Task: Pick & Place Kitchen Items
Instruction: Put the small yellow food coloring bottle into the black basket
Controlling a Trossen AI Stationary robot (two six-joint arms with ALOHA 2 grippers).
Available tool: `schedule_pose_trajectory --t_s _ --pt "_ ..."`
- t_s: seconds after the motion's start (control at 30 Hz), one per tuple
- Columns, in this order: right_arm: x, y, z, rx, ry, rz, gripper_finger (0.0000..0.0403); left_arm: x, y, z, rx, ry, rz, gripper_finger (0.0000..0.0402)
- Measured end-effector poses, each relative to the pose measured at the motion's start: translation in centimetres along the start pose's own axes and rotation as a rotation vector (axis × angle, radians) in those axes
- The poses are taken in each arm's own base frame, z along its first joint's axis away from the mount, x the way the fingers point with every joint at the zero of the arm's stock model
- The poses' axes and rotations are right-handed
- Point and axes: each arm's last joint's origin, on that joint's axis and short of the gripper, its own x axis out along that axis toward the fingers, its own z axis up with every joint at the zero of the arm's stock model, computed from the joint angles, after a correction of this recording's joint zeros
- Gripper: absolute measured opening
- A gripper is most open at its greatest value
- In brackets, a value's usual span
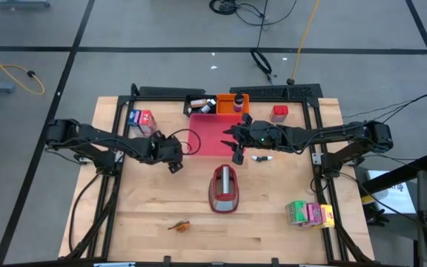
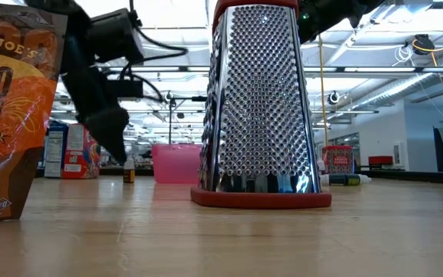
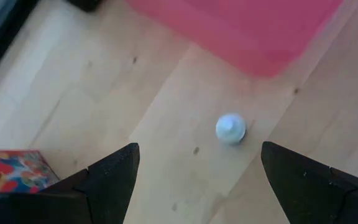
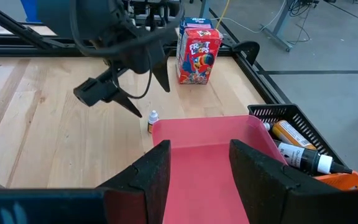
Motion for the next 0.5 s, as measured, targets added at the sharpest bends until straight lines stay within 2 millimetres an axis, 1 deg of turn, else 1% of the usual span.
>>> schedule_pose_trajectory --t_s 0.2,0.3,0.5 --pt "0.0 0.0 0.0 0.0 0.0 0.0 0.0155 1.2 -0.1 -1.2 -0.007 -0.059 -0.029 0.034" --pt "0.0 0.0 0.0 0.0 0.0 0.0 0.0155 1.6 -0.3 -1.3 -0.024 -0.117 -0.059 0.034" --pt "0.0 0.0 0.0 0.0 0.0 0.0 0.0155 2.3 -0.3 -1.9 -0.047 -0.161 -0.111 0.0338"
